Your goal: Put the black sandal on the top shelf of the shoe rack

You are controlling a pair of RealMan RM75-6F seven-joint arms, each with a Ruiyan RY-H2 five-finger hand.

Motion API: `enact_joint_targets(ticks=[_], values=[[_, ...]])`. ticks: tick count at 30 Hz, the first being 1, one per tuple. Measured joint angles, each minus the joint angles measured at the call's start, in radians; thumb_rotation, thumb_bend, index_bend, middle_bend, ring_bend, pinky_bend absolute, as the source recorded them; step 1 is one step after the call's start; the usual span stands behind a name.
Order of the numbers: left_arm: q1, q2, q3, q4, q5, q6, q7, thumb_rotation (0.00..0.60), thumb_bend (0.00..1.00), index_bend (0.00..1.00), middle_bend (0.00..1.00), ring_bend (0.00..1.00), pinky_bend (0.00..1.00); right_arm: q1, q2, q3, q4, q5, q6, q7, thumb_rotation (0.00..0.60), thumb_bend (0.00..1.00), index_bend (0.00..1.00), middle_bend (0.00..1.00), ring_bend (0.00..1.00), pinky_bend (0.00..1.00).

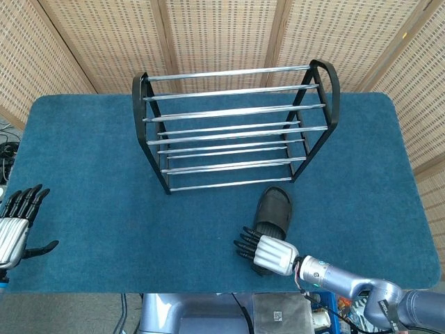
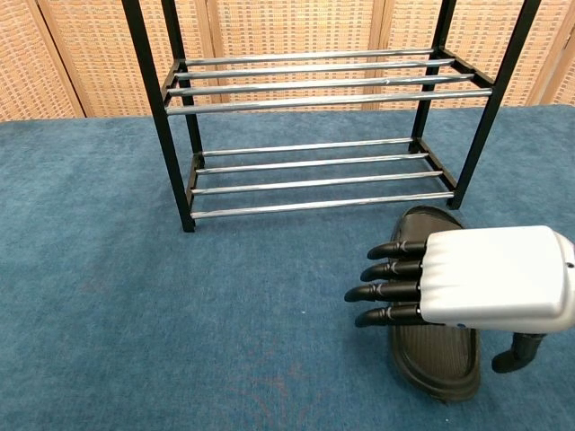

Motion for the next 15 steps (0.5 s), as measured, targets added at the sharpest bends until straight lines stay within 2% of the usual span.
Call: enact_joint_targets(ticks=[15], values=[[-0.009,-0.006,-0.003,0.004,-0.016,-0.020,0.011,0.600,0.14,0.00,0.00,0.00,0.00,0.037,-0.060,-0.056,0.164,-0.035,0.047,0.093,0.600,0.00,0.00,0.00,0.00,0.00]])
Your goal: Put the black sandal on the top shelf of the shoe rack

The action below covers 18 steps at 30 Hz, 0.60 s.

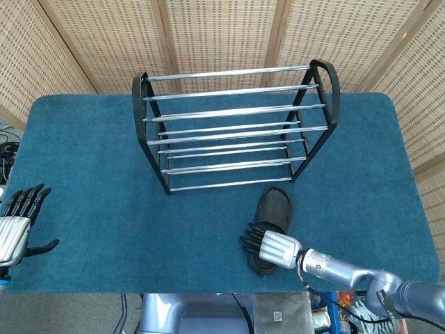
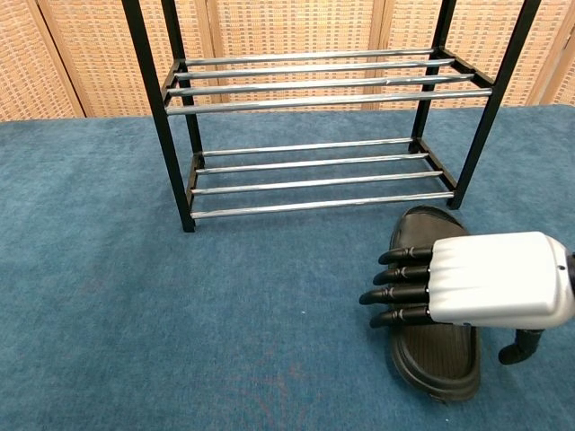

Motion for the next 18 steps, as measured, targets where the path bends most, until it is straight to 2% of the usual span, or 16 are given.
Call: enact_joint_targets(ticks=[2,5,6,9,13,18], values=[[-0.001,-0.001,0.000,0.000,-0.001,-0.002,0.002,0.600,0.14,0.00,0.00,0.00,0.00,0.001,-0.011,-0.013,0.027,-0.005,0.009,0.020,0.600,0.00,0.01,0.02,0.00,0.00],[-0.002,-0.002,0.000,-0.001,-0.002,-0.004,0.006,0.600,0.14,0.00,0.00,0.00,0.00,0.003,-0.024,-0.031,0.057,-0.013,0.023,0.051,0.600,0.08,0.16,0.19,0.08,0.07],[-0.002,-0.003,0.000,-0.001,-0.003,-0.005,0.007,0.600,0.14,0.00,0.00,0.00,0.00,0.004,-0.028,-0.036,0.062,-0.016,0.028,0.061,0.600,0.15,0.25,0.27,0.15,0.14],[-0.003,-0.004,0.000,-0.001,-0.006,-0.007,0.010,0.600,0.14,0.00,0.00,0.00,0.00,0.005,-0.038,-0.051,0.078,-0.028,0.057,0.103,0.600,0.35,0.43,0.43,0.29,0.29],[-0.004,-0.003,-0.001,-0.002,-0.007,-0.008,0.006,0.600,0.14,0.00,0.00,0.00,0.00,0.000,-0.046,-0.074,0.108,-0.062,0.145,0.154,0.600,0.49,0.50,0.48,0.34,0.34],[-0.003,0.000,0.001,-0.003,-0.003,-0.006,-0.001,0.600,0.14,0.00,0.00,0.00,0.00,-0.017,-0.026,-0.105,0.127,-0.124,0.291,0.173,0.600,0.52,0.50,0.50,0.35,0.34]])
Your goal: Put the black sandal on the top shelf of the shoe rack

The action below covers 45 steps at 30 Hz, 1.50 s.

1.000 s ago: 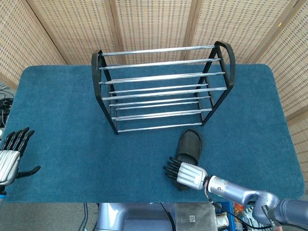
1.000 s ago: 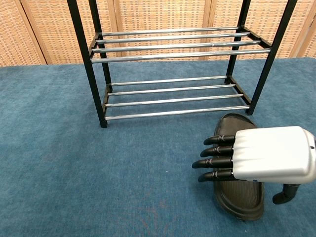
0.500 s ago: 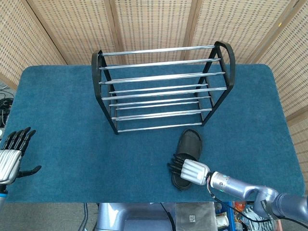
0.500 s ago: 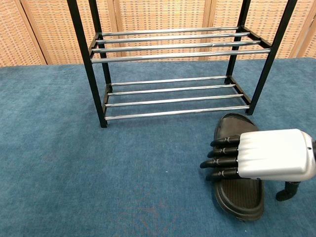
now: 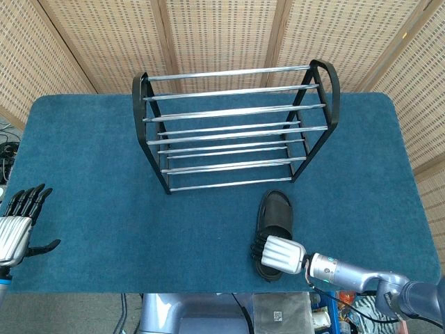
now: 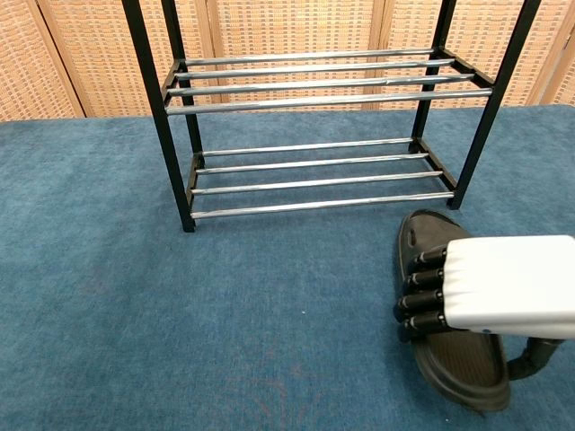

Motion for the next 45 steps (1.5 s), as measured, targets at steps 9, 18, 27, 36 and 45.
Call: enact_joint_targets(ticks=[9,18,27,36,45], values=[[0.004,0.003,0.006,-0.005,0.015,0.011,-0.002,0.600,0.14,0.00,0.00,0.00,0.00,-0.029,0.128,-0.037,-0.075,-0.103,0.165,-0.060,0.600,0.52,0.50,0.50,0.35,0.34],[0.003,0.005,0.004,-0.006,0.010,0.010,-0.005,0.600,0.14,0.00,0.00,0.00,0.00,0.002,0.293,-0.019,-0.214,-0.201,0.215,-0.174,0.600,0.52,0.52,0.51,0.36,0.36],[0.002,0.014,0.003,-0.001,0.008,0.005,-0.036,0.600,0.14,0.00,0.00,0.00,0.00,0.099,0.396,0.065,-0.281,-0.185,0.177,-0.086,0.600,0.54,0.55,0.53,0.39,0.39],[-0.009,0.009,-0.007,0.013,-0.028,-0.024,-0.039,0.600,0.14,0.00,0.00,0.00,0.00,0.251,0.380,0.149,-0.143,-0.157,0.082,0.080,0.600,0.58,0.55,0.53,0.39,0.39],[-0.026,0.001,-0.019,0.023,-0.064,-0.064,-0.030,0.600,0.14,0.00,0.00,0.00,0.00,0.321,0.331,0.208,-0.001,-0.100,-0.001,0.109,0.600,0.62,0.55,0.51,0.39,0.39]])
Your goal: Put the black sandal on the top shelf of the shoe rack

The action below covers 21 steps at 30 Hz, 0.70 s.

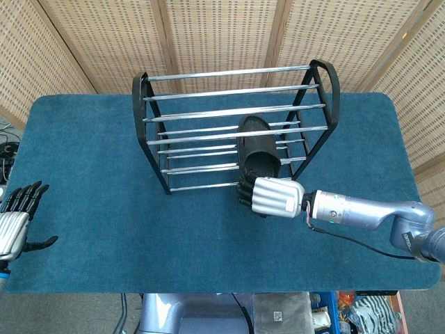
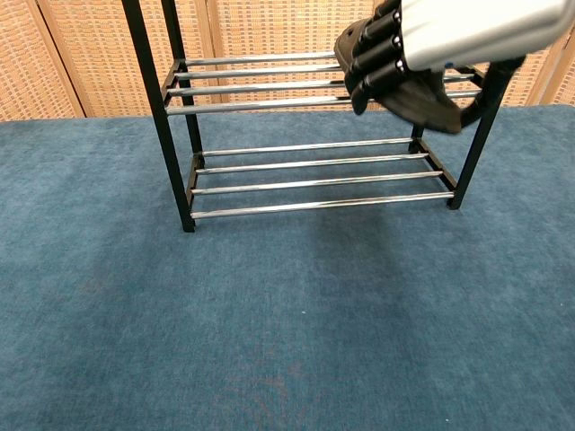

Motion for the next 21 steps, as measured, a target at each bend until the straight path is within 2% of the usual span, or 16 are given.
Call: enact_joint_targets(ticks=[11,12,14,15,16,17,18,19,21], values=[[-0.012,-0.003,-0.005,0.007,-0.019,-0.024,0.001,0.600,0.14,0.00,0.00,0.00,0.00,0.031,-0.033,0.044,0.108,0.081,-0.051,-0.057,0.600,0.62,0.55,0.50,0.39,0.39],[-0.012,-0.003,-0.005,0.007,-0.018,-0.023,0.002,0.600,0.14,0.00,0.00,0.00,0.00,0.031,-0.035,0.047,0.112,0.084,-0.052,-0.067,0.600,0.62,0.53,0.47,0.38,0.39],[-0.012,-0.003,-0.005,0.007,-0.018,-0.022,0.001,0.600,0.14,0.00,0.00,0.00,0.00,0.030,-0.038,0.049,0.117,0.096,-0.059,-0.083,0.600,0.62,0.39,0.34,0.29,0.32],[-0.011,-0.003,-0.004,0.006,-0.017,-0.021,0.001,0.600,0.14,0.00,0.00,0.00,0.00,0.029,-0.038,0.050,0.116,0.098,-0.061,-0.087,0.600,0.58,0.24,0.21,0.18,0.22],[-0.011,-0.003,-0.004,0.006,-0.017,-0.020,0.002,0.600,0.14,0.00,0.00,0.00,0.00,0.029,-0.037,0.050,0.114,0.101,-0.064,-0.094,0.600,0.47,0.11,0.10,0.08,0.12],[-0.011,-0.003,-0.004,0.006,-0.017,-0.019,0.002,0.600,0.14,0.00,0.00,0.00,0.00,0.028,-0.035,0.050,0.111,0.103,-0.070,-0.109,0.600,0.36,0.05,0.04,0.03,0.06],[-0.011,-0.002,-0.004,0.005,-0.016,-0.018,0.002,0.600,0.14,0.00,0.00,0.00,0.00,0.026,-0.032,0.051,0.107,0.106,-0.076,-0.123,0.600,0.19,0.01,0.00,0.00,0.01],[-0.010,-0.003,-0.003,0.005,-0.015,-0.018,0.003,0.600,0.14,0.00,0.00,0.00,0.00,0.024,-0.029,0.052,0.099,0.112,-0.086,-0.141,0.600,0.07,0.00,0.00,0.00,0.00],[-0.009,-0.003,-0.002,0.003,-0.011,-0.015,0.004,0.600,0.14,0.00,0.00,0.00,0.00,0.014,-0.019,0.062,0.068,0.141,-0.120,-0.197,0.600,0.00,0.00,0.00,0.00,0.00]])
